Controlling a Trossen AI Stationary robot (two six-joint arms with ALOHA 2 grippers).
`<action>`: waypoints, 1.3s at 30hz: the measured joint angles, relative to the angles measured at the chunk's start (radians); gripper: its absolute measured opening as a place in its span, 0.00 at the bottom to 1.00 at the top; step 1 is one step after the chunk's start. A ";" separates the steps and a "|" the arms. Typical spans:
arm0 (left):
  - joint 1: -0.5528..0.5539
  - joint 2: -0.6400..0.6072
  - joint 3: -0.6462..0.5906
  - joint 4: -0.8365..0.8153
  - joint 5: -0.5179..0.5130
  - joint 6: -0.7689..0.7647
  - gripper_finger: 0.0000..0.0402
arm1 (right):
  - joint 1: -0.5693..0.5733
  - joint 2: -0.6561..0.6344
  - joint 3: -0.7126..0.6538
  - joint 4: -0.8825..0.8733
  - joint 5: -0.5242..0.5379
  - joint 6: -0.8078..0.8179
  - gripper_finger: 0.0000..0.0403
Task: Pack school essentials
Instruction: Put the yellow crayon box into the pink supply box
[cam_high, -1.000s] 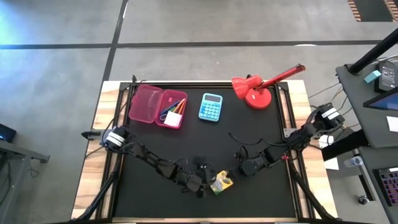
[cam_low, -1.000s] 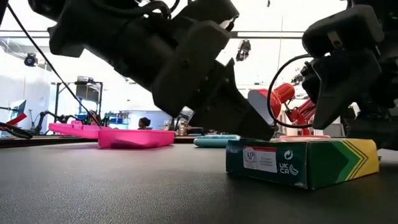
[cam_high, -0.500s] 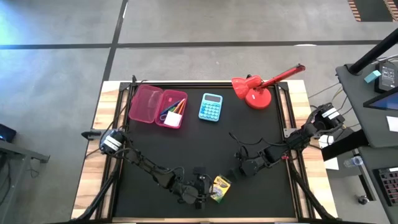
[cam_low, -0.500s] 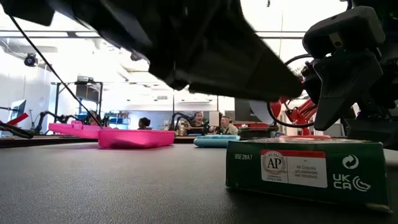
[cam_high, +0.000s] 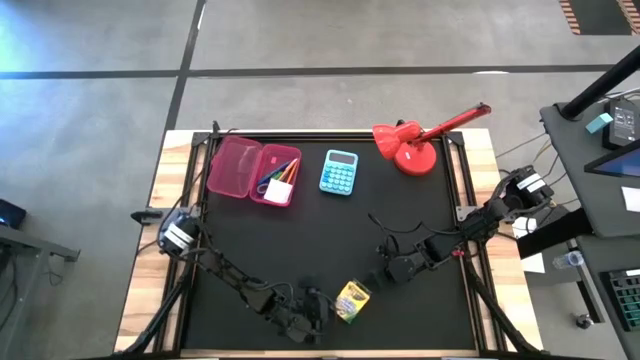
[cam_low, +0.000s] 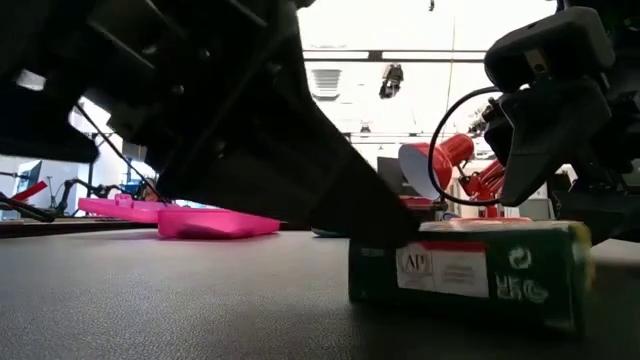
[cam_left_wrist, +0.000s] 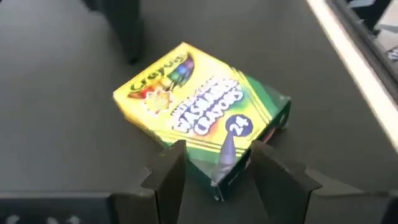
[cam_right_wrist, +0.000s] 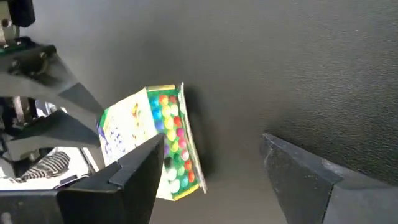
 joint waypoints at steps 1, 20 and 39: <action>0.000 0.000 -0.002 -0.016 -0.004 -0.023 0.41 | 0.000 0.000 0.000 0.000 0.000 0.003 0.64; -0.028 -0.003 -0.074 -0.040 -0.048 -0.132 0.41 | 0.000 0.000 0.002 0.129 0.042 -0.043 0.73; -0.025 -0.003 -0.074 -0.041 -0.047 -0.130 0.41 | 0.000 0.019 0.478 -0.542 0.046 -1.140 0.71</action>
